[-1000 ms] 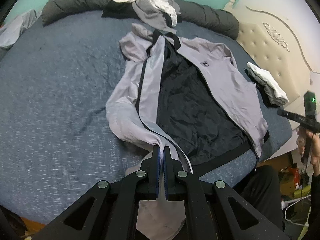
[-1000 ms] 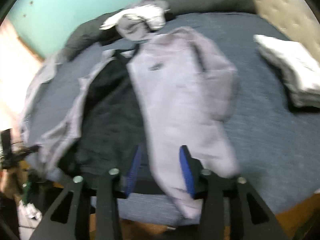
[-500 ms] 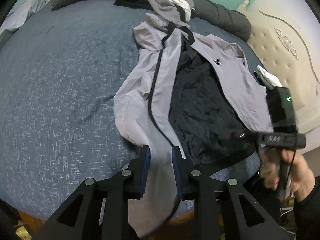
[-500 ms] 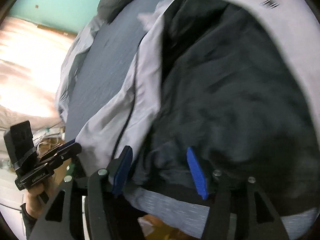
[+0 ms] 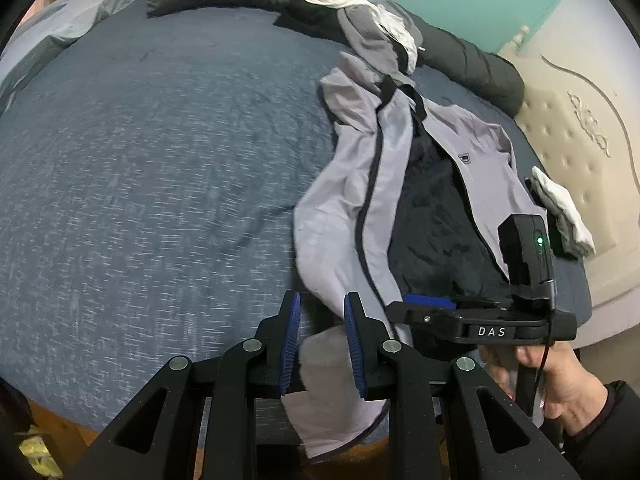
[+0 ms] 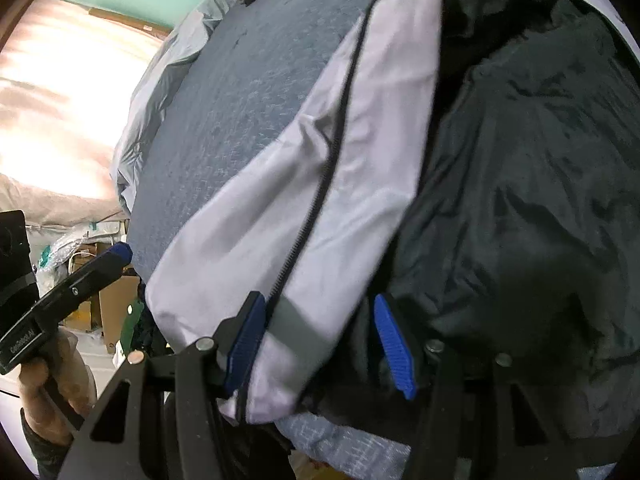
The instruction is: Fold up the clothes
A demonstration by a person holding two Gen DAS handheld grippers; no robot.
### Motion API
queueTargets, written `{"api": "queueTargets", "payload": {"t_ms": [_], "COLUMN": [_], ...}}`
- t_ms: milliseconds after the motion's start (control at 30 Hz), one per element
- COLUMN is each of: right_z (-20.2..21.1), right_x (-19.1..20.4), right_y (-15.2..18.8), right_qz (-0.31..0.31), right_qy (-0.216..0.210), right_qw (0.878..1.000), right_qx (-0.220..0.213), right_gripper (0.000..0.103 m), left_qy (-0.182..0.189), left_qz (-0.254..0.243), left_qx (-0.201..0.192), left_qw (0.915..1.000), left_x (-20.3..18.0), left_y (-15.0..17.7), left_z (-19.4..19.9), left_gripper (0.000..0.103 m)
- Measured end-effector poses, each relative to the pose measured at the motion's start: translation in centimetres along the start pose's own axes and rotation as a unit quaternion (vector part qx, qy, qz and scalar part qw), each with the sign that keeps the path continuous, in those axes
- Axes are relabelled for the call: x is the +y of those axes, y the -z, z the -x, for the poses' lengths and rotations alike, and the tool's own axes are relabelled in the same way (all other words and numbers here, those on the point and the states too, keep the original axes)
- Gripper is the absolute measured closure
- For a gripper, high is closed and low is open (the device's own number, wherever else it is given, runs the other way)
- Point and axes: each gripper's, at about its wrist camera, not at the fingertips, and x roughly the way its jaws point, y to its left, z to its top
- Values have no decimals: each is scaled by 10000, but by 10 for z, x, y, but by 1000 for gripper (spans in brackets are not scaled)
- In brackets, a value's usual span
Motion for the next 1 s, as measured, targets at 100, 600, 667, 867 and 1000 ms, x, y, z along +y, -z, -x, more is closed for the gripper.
{"api": "queueTargets", "payload": {"t_ms": [100,600,667,867,1000], "right_z": [-3,70,98,171,198], "right_x": [4,-14,-29,-88,-122], "right_y": [0,-7,-13,-26,-29], "right_qz": [76,540,486,227,126], "right_qy": [-34,555,732,1434,2043], "right_qw": [10000,9950,9923,9800,9669], "right_qx": [-22,-622,-869,-1365,-1524], "right_gripper": [45,100,100,100,100], "left_qy": [-6,38,57,193,312], "left_qz": [54,108,104,-33,-226], "left_qx": [-52,-116,-83,90,251], "left_qw": [10000,9999,9999,9998,9989], "left_x": [6,8,5,-14,-34], "left_y": [-1,-6,-5,-1,0], "left_z": [4,5,0,-20,-34], "left_gripper": [78,78,78,78,78]}}
